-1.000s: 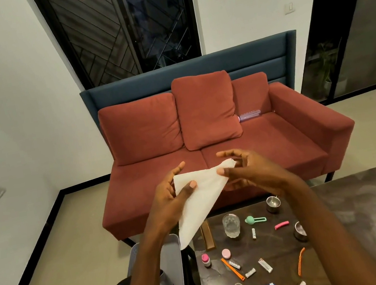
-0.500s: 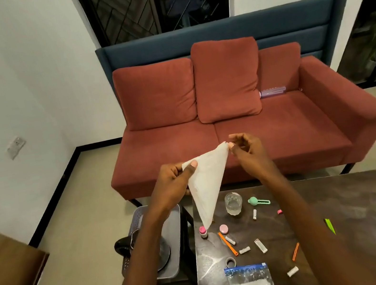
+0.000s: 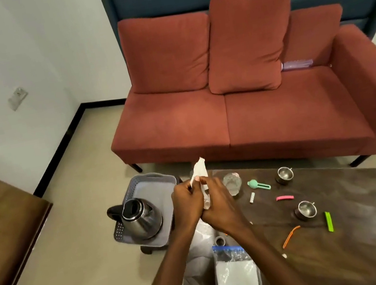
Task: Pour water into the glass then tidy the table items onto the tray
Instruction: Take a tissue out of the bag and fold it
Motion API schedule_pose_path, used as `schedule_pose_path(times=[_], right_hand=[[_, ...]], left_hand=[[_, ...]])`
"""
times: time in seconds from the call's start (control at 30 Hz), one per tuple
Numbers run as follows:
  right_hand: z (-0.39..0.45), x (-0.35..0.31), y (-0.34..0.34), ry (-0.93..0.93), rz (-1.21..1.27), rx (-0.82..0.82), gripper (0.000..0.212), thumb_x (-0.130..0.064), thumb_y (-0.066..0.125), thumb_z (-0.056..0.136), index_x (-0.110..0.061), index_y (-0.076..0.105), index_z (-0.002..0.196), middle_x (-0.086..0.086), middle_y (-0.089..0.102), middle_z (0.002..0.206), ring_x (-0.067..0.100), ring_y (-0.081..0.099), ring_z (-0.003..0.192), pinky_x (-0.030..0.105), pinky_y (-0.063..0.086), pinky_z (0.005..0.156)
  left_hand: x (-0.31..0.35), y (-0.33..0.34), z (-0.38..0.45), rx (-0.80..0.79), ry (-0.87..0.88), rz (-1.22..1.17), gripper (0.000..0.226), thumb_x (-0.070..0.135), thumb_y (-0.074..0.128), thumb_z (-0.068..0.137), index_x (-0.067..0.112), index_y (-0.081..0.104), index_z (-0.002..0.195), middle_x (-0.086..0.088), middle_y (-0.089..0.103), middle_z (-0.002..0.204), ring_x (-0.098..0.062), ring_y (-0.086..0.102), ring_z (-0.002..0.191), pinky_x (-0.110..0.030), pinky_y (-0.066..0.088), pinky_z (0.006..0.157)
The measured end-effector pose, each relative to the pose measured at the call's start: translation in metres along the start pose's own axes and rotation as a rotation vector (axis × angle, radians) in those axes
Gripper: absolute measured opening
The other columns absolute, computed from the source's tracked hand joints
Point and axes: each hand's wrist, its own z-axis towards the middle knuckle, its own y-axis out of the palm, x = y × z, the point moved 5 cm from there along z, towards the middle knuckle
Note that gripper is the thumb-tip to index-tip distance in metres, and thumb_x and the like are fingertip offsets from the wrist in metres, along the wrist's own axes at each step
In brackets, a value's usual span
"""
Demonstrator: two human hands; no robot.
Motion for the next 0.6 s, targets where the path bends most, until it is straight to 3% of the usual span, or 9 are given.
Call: schedule_pose_path(times=[0.1,0.23,0.33,0.43,0.5,0.6], right_hand=[[0.006,0.009,0.012,0.048,-0.037,0.058,0.048,-0.021,0.071,0.084,-0.017,0.056,0.129,0.001,0.061,0.124,0.017,0.058,0.113,0.028,0.049,0.089],[0.021,0.023,0.033,0.149,-0.006,0.088,0.036,-0.02,0.07,0.086,-0.014,0.061,0.121,0.004,0.068,0.117,0.021,0.065,0.104,0.036,0.056,0.087],[0.041,0.036,0.05,0.248,0.13,0.126,0.026,-0.021,0.069,0.089,-0.014,0.065,0.114,0.002,0.072,0.107,0.016,0.068,0.093,0.037,0.059,0.083],[0.06,0.056,0.073,0.402,0.363,0.129,0.019,-0.012,0.065,0.091,-0.013,0.071,0.109,0.004,0.074,0.102,0.016,0.069,0.092,0.036,0.059,0.087],[0.072,0.073,0.091,0.495,0.491,0.156,0.016,-0.007,0.059,0.094,-0.016,0.072,0.098,0.005,0.074,0.093,0.022,0.071,0.089,0.035,0.059,0.081],[0.086,0.098,0.11,0.605,0.572,0.247,0.012,-0.014,0.061,0.096,-0.013,0.073,0.096,0.008,0.075,0.089,0.025,0.072,0.084,0.033,0.06,0.071]], left_hand=[[-0.015,0.008,0.005,-0.046,-0.048,-0.004,0.035,0.03,0.05,0.1,0.014,0.07,0.076,-0.002,0.069,0.069,-0.002,0.06,0.058,-0.015,0.043,0.055],[-0.046,0.021,0.023,-0.159,-0.268,-0.191,0.05,0.047,0.039,0.101,0.011,0.074,0.099,-0.005,0.074,0.09,-0.011,0.07,0.083,-0.018,0.053,0.068],[-0.065,0.025,0.039,-0.241,-0.386,-0.261,0.052,0.053,0.035,0.101,0.017,0.072,0.105,-0.005,0.075,0.1,-0.014,0.069,0.094,-0.026,0.053,0.082],[-0.081,0.027,0.054,-0.251,-0.498,-0.43,0.041,0.049,0.038,0.1,0.024,0.07,0.096,0.009,0.075,0.086,0.0,0.07,0.084,-0.013,0.05,0.069],[-0.092,0.033,0.066,-0.292,-0.566,-0.496,0.046,0.049,0.036,0.1,0.018,0.07,0.101,0.003,0.074,0.093,-0.008,0.068,0.092,-0.022,0.052,0.081],[-0.103,0.044,0.083,-0.336,-0.629,-0.583,0.06,0.05,0.027,0.102,0.007,0.061,0.126,-0.014,0.065,0.123,-0.025,0.06,0.117,-0.036,0.046,0.098]])
